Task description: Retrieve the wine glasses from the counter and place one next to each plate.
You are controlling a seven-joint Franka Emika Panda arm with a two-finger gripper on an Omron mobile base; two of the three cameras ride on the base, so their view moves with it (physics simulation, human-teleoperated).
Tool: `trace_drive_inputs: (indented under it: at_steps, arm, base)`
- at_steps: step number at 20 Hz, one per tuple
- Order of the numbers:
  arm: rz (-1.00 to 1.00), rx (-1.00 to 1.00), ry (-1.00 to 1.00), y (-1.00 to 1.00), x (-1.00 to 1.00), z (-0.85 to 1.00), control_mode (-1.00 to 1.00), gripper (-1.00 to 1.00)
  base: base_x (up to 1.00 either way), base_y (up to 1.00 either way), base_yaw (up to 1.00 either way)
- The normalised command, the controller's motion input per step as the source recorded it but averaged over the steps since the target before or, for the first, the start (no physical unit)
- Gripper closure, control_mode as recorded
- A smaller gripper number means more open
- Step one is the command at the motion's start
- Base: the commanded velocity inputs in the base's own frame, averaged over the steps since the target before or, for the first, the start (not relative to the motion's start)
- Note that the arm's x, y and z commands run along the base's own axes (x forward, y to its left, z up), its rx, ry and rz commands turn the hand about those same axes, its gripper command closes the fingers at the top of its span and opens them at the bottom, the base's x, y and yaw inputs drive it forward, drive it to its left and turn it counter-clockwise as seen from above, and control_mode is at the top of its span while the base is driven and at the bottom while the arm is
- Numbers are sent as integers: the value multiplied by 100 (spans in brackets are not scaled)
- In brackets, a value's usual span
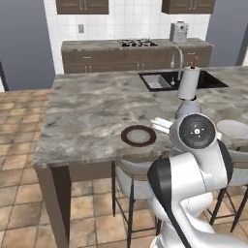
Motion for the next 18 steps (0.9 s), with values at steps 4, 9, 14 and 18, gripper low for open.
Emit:
trace_drive_inputs:
  at_steps: [4,9,14,18]
  arm:
    - [0,0,0,0,0,0,100,100]
    - [0,0,0,0,0,0,100,100]
    - [0,0,0,0,0,0,100,100]
    - [0,0,0,0,0,0,100,100]
  base:
    - [0,-100,0]
    - [80,-54,-7]
    - [94,19,-5]
    - [66,42,6]
